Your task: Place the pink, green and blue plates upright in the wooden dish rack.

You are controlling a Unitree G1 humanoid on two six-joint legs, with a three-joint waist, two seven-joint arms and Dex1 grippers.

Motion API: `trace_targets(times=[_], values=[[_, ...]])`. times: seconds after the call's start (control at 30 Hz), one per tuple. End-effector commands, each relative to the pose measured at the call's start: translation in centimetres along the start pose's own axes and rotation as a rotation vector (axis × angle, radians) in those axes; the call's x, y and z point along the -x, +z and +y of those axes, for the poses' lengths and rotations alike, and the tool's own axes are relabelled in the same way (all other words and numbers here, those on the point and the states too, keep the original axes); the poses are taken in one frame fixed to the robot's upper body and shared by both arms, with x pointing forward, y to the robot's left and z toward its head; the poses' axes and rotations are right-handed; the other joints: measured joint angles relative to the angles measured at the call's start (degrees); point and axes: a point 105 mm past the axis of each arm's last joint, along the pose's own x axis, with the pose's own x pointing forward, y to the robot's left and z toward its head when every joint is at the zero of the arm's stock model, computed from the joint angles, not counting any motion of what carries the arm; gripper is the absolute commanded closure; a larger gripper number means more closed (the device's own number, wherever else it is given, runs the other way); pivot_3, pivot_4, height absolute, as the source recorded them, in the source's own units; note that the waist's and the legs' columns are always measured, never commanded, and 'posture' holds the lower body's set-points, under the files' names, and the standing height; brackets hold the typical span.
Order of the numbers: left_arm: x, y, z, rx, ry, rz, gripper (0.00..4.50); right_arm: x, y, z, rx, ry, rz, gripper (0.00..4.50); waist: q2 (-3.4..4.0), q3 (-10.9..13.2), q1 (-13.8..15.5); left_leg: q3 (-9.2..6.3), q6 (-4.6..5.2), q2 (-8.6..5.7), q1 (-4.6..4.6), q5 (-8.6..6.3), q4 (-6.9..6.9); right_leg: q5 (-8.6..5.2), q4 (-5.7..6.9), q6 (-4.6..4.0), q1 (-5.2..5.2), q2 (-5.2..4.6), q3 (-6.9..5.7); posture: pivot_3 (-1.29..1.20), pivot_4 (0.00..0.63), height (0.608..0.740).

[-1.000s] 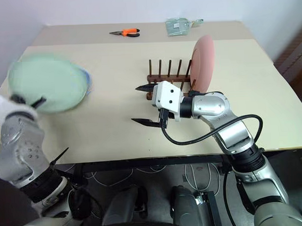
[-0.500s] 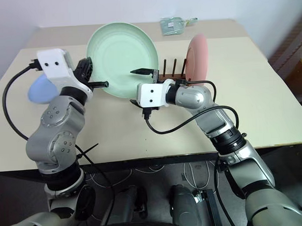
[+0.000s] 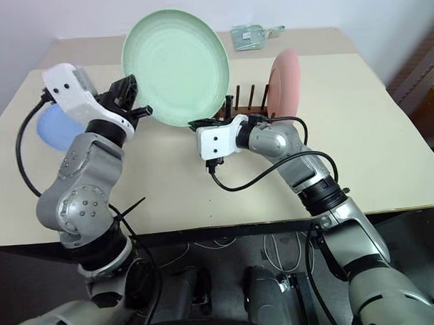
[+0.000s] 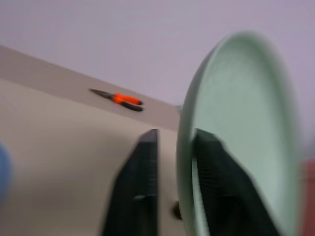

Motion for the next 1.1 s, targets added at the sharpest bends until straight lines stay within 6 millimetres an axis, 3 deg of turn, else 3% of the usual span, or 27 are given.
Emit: trace_targets(times=[0.03,0.07,0.13,0.23,0.37,0.5,0.6,0.77,1.1], values=[[-0.2,2.9,2.0,0.085,0.077,-0.104,1.56,1.0,0.7,-3.1,0.06,-0.113,-0.022,4.5,0.0,0.0,-0.1,0.0,0.0,0.0,0.0,0.0,0.0,0.0,0.0,0.0,0.0,0.01,0.0,0.0,0.15,0.74],[-0.2,3.3,2.5,0.084,0.092,-0.117,1.12,1.1,0.7,-3.2,0.06,-0.119,-0.023,4.5,0.0,0.0,-0.1,0.01,0.0,0.0,0.0,0.0,0.0,0.0,-0.01,0.0,0.0,0.02,0.0,0.0,0.15,0.74],[-0.1,4.1,4.1,0.034,0.143,-0.146,1.12,1.6,0.9,-3.6,0.059,-0.132,-0.032,4.5,0.0,0.0,-0.1,0.01,0.0,0.0,0.0,0.0,-0.01,0.0,-0.01,0.0,0.0,0.03,0.0,0.0,0.15,0.74],[0.3,5.1,8.2,-0.074,0.282,-0.173,1.12,2.5,1.7,-4.7,-0.024,-0.187,-0.08,4.5,0.0,0.0,-0.1,0.02,0.0,0.01,0.0,0.0,-0.01,0.0,0.0,0.0,0.0,0.06,0.0,0.0,0.15,0.74],[0.7,2.3,9.9,-0.471,0.196,0.0,1.12,4.4,3.9,-7.7,-0.294,-0.284,-0.241,4.5,0.08,0.0,-0.4,0.05,-0.03,0.05,0.03,0.01,-0.08,0.0,0.01,-0.01,-0.03,0.21,0.01,0.0,0.15,0.74],[3.1,-5.1,7.7,-0.597,-0.167,0.298,1.12,7.3,4.5,-11.3,-0.821,-0.317,-0.44,4.5,0.09,0.1,0.5,-0.02,-0.2,0.01,0.02,-0.11,-0.04,0.0,-0.03,-0.02,0.03,0.02,-0.01,0.0,0.15,0.74],[5.5,-8.3,5.7,-0.569,-0.378,0.406,1.12,9.3,5.0,-13.6,-1.085,-0.314,-0.608,4.5,0.15,0.1,0.3,-0.03,-0.19,-0.02,-0.01,-0.15,-0.06,0.01,-0.05,-0.06,-0.08,-0.11,0.0,0.0,0.15,0.74],[6.7,-10.3,5.1,-0.506,-0.443,0.47,1.12,10.0,3.9,-12.7,-1.252,-0.198,-0.578,4.5,0.21,0.1,-0.1,0.09,-0.43,-0.03,0.01,0.0,-0.67,0.07,-0.07,-0.31,-0.42,-0.27,0.01,0.0,0.15,0.74],[8.7,-10.3,3.7,-0.395,-0.564,0.52,1.12,10.1,0.3,-12.4,-1.518,-0.206,-0.562,4.5,0.25,0.1,-0.1,0.25,-0.24,0.0,-0.07,0.16,-0.78,0.05,0.02,-0.41,-0.63,-0.29,0.01,0.0,0.15,0.74]])
